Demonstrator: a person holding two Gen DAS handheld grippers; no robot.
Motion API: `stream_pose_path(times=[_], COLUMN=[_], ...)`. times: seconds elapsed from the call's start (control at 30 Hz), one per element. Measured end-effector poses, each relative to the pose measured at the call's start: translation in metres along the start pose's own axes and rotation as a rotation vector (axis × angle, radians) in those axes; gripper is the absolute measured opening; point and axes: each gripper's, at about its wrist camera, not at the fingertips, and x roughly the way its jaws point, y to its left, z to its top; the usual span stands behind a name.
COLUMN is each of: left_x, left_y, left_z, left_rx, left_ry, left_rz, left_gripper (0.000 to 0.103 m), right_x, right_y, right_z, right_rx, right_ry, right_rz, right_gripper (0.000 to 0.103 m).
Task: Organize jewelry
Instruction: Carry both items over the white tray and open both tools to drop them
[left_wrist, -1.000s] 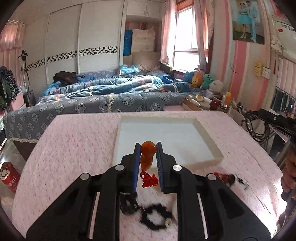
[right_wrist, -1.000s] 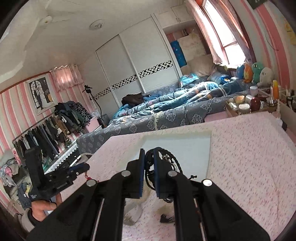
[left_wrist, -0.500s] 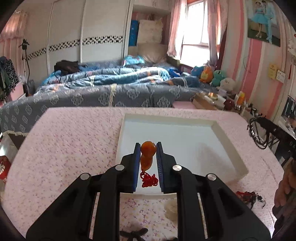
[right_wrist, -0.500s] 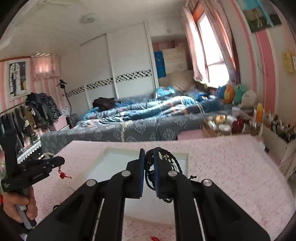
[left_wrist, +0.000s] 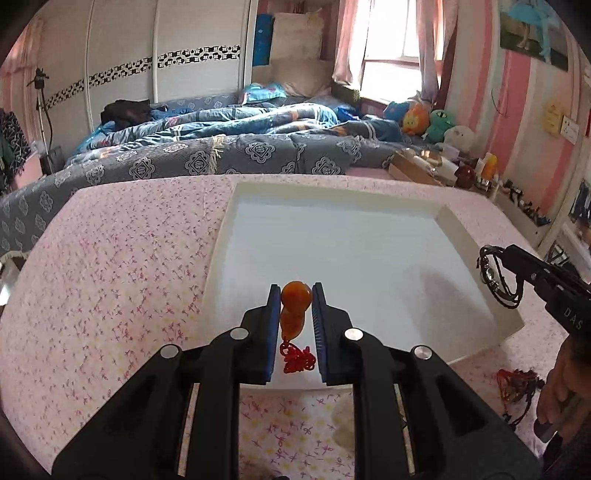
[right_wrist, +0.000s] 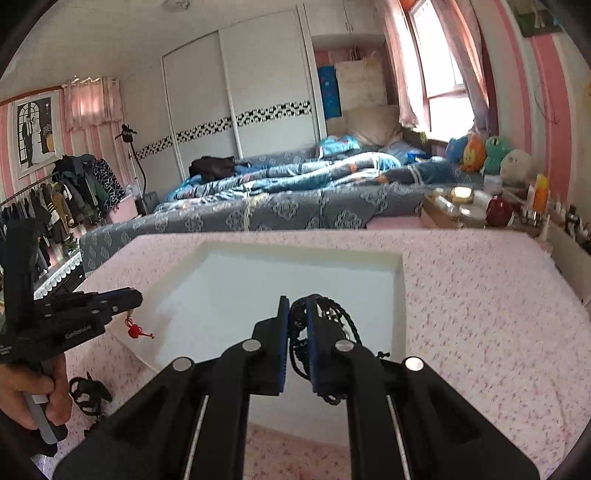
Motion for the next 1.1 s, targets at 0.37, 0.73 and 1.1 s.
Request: stream_pose_path(times=[0.37,0.73,1.1], left_x=[0.002,0.021,0.005], left_y=[-0.001,-0.01,0.025], left_z=[-0.003,-0.001,0.019], left_rx=[0.035,0.085,0.039], left_ry=[0.016,0.154,0.167], left_rz=[0.074,0.098,0.091], left_gripper=[0.015,0.065,0.079], right_x=[0.009,0.041,0.018], right_y=[0.001,0.005,-0.021], right_z=[-0.006,-0.017,0.0], right_rx=[-0.008,-0.02,0.092], right_ry=[0.047,0.239,0.225], right_rz=[-0.022,-0.072,-0.047], right_gripper=[0.009,0.01,0.054])
